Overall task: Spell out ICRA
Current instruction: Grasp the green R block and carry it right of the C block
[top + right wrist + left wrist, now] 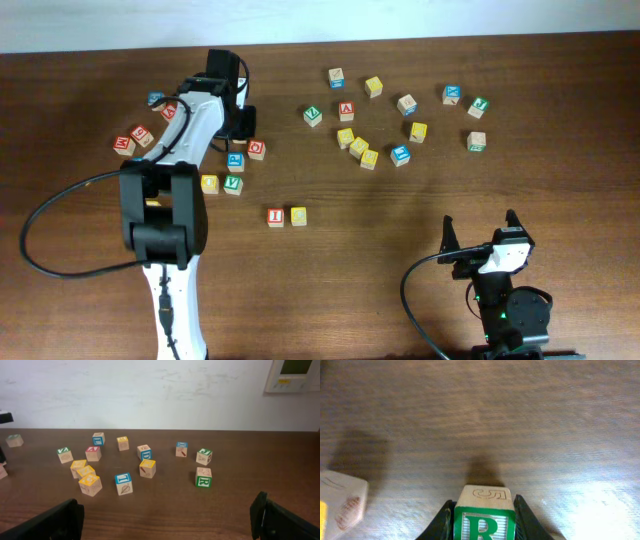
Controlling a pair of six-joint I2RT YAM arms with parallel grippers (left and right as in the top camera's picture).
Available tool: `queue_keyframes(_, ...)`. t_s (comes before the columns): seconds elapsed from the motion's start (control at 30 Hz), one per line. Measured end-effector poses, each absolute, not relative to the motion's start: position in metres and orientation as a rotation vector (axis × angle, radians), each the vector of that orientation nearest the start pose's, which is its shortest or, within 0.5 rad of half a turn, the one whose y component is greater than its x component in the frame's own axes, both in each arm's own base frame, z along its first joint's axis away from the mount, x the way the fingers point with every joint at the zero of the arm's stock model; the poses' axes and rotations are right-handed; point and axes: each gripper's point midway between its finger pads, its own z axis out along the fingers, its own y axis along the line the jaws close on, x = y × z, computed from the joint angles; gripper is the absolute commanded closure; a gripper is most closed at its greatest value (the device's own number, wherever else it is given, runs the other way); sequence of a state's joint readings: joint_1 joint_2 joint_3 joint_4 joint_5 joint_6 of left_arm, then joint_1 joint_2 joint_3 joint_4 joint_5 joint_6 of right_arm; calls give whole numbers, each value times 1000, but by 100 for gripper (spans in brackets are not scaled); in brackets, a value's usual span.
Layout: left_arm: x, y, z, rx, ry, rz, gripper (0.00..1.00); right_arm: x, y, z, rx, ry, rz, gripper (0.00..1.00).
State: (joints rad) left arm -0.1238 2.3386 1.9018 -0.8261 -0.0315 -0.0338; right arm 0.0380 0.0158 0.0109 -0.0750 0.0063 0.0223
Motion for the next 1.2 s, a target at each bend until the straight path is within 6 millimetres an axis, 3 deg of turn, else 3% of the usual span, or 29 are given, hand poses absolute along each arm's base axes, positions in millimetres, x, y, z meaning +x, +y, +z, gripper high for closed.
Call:
queue_keyframes(0.07, 519, -69, 48, 133, 2800, -76, 84, 246, 8, 157, -8, 1651, 41, 2)
queue_keyframes(0.1, 517, -76, 86, 142, 2742, -138, 80, 246, 8, 157, -8, 1651, 41, 2)
queue_keyframes(0.13, 511, -79, 110, 137, 2716, -172, 79, 246, 8, 157, -8, 1651, 42, 2)
queue_keyframes(0.23, 462, -92, 181, 115, 2719, -327, 82, 246, 8, 157, -7, 1651, 41, 2)
queue_keyframes(0.3, 419, -104, 201, 117, 2799, -462, 81, 246, 8, 157, -8, 1651, 41, 1)
queue_keyframes(0.37, 379, -120, 191, 137, 2954, -545, 82, 246, 8, 157, -8, 1652, 42, 2)
queue_keyframes(0.47, 350, -156, 176, 266, 3035, -589, 82, 246, 8, 157, -8, 1651, 41, 2)
queue_keyframes(0.5, 326, -176, 156, 338, 3111, -593, 81, 246, 8, 157, -8, 1651, 42, 2)
queue_keyframes(0.63, 289, -232, 83, 344, 3176, -590, 81, 246, 8, 157, -8, 1651, 40, 2)
queue_keyframes(0.73, 307, -237, 67, 124, 3097, -356, 81, 246, 8, 157, -8, 1651, 41, 2)
queue_keyframes(0.83, 318, -236, 66, -27, 2963, -83, 80, 246, 8, 157, -8, 1651, 41, 2)
queue_keyframes(0.9, 321, -235, 65, -91, 2930, -37, 80, 246, 8, 157, -8, 1651, 41, 2)
queue_keyframes(1.07, 330, -236, 25, -94, 2940, 54, 80, 246, 8, 157, -8, 1651, 41, 2)
queue_keyframes(1.2, 329, -235, 23, -82, 2947, 63, 78, 246, 8, 157, -7, 1651, 41, 2)
